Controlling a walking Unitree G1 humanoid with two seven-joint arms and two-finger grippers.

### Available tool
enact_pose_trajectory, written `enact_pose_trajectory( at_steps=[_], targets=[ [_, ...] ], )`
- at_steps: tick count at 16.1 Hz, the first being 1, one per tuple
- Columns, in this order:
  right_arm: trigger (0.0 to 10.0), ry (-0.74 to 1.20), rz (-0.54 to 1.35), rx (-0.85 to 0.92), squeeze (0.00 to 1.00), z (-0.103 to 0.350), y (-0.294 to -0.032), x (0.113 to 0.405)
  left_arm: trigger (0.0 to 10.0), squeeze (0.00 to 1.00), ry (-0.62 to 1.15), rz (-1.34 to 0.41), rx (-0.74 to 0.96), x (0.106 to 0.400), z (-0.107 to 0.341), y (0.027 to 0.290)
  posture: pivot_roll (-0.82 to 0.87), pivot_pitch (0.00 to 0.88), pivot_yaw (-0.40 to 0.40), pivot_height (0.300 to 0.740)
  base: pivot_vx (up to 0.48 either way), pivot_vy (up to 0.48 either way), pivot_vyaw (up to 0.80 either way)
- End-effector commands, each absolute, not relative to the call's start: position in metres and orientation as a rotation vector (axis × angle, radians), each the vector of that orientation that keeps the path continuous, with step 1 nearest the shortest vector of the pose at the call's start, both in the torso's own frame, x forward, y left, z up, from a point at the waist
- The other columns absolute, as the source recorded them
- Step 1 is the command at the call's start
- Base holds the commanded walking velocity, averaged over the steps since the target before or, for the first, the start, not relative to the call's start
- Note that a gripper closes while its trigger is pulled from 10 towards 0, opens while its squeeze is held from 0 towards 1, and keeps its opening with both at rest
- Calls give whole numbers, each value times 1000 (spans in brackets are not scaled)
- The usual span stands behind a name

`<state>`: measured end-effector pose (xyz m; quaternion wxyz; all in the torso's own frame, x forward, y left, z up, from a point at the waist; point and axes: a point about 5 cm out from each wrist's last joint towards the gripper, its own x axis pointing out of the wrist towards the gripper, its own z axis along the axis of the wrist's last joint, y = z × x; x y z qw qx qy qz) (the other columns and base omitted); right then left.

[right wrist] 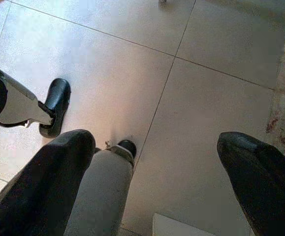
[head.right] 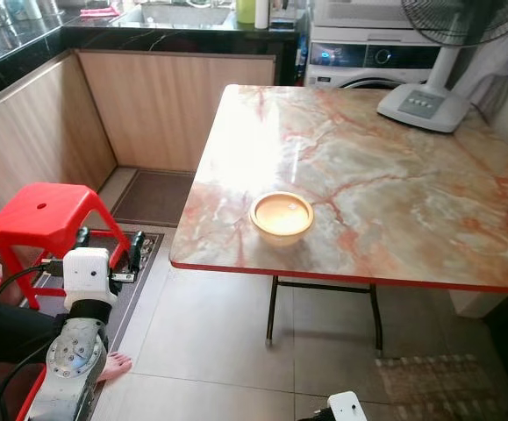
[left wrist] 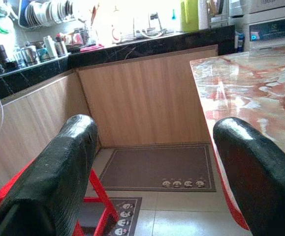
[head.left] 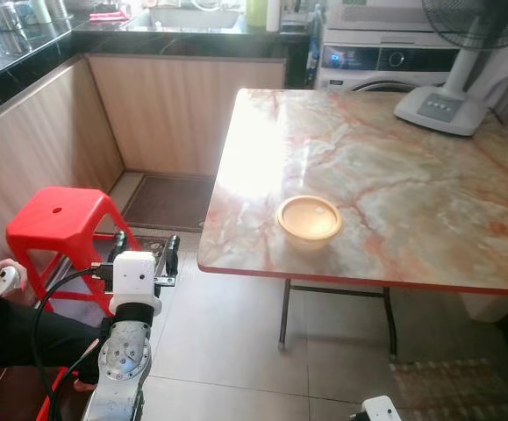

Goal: Restocking fridge

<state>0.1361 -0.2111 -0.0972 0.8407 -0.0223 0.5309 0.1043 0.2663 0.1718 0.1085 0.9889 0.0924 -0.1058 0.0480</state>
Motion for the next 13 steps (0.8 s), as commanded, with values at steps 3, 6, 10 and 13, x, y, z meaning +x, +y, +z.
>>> enact_pose_trajectory(
  at_steps=[3,6,10,13],
  targets=[
    [10000,1131,225,-47,0,-98,-211,134,10000,0,-217,80,168,269,112,169,59,0,-18,740,257,0,0],
    [10000,1131,227,-49,0,-98,-211,135,10000,0,-213,78,164,269,111,169,59,0,-18,740,269,0,0],
    [10000,1131,225,-44,0,-98,-210,135,10000,0,-206,68,159,269,110,168,57,0,-17,740,277,0,0],
    [10000,1133,222,-48,0,-98,-211,135,10000,0,-213,52,154,270,112,166,58,0,-17,740,279,0,0]
  ],
)
